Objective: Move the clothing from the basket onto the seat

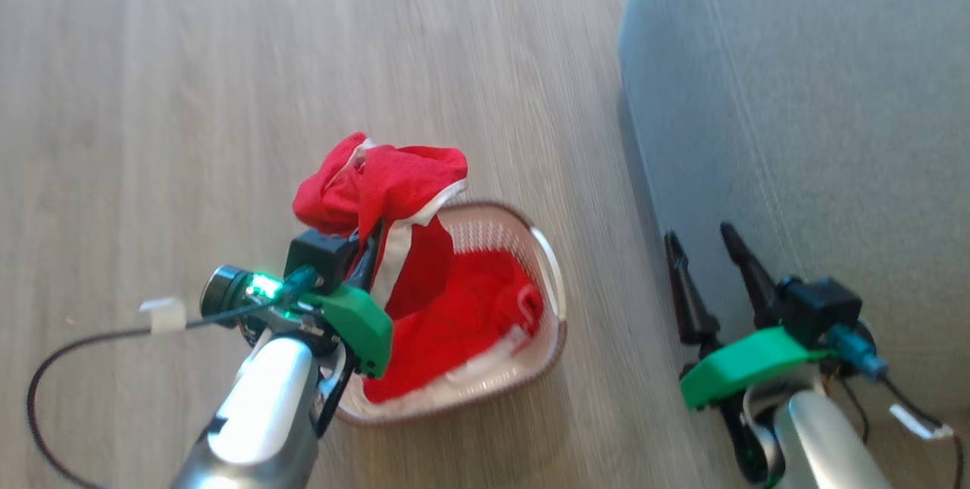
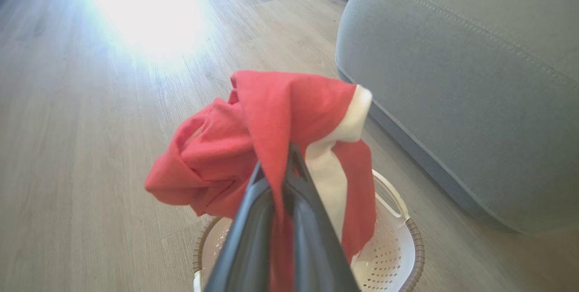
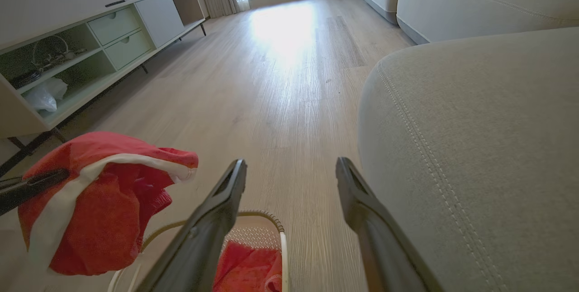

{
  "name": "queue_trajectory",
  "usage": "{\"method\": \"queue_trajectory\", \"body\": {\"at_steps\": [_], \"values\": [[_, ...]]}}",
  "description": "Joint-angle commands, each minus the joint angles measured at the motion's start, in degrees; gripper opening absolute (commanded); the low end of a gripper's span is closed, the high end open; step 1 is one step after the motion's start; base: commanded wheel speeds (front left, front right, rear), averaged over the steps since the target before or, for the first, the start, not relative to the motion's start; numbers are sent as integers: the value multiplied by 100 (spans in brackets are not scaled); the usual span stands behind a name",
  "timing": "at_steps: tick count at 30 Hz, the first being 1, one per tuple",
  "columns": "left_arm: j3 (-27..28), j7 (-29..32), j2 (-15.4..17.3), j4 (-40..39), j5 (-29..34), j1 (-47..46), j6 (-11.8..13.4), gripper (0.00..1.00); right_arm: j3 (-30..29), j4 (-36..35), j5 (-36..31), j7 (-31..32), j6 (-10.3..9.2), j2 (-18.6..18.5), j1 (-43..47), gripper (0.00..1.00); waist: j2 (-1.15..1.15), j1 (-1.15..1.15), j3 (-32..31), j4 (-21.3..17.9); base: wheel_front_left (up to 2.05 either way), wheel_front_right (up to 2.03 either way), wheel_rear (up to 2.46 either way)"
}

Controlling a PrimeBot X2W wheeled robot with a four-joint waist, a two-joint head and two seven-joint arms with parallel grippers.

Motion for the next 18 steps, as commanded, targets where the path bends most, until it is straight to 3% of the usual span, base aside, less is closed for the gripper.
{"method": "queue_trajectory", "body": {"at_steps": [1, 8, 18], "values": [[271, -78, 95, -480, -19, 75, 49, 0, 153, -129, -31, -38, 0, -54, 87, 100, -1, 1, -594, 271, 0, 0, 0], [729, -78, 85, -2012, 83, 787, 117, 0, 281, -221, -163, -38, 0, -54, 403, 100, -1, 1, -1197, 381, 0, 0, 0], [1281, -78, -46, -3626, -46, 1220, 223, 0, 495, -620, -338, -38, 0, -54, 654, 100, -1, 1, -1540, 495, 0, 0, 0]]}}
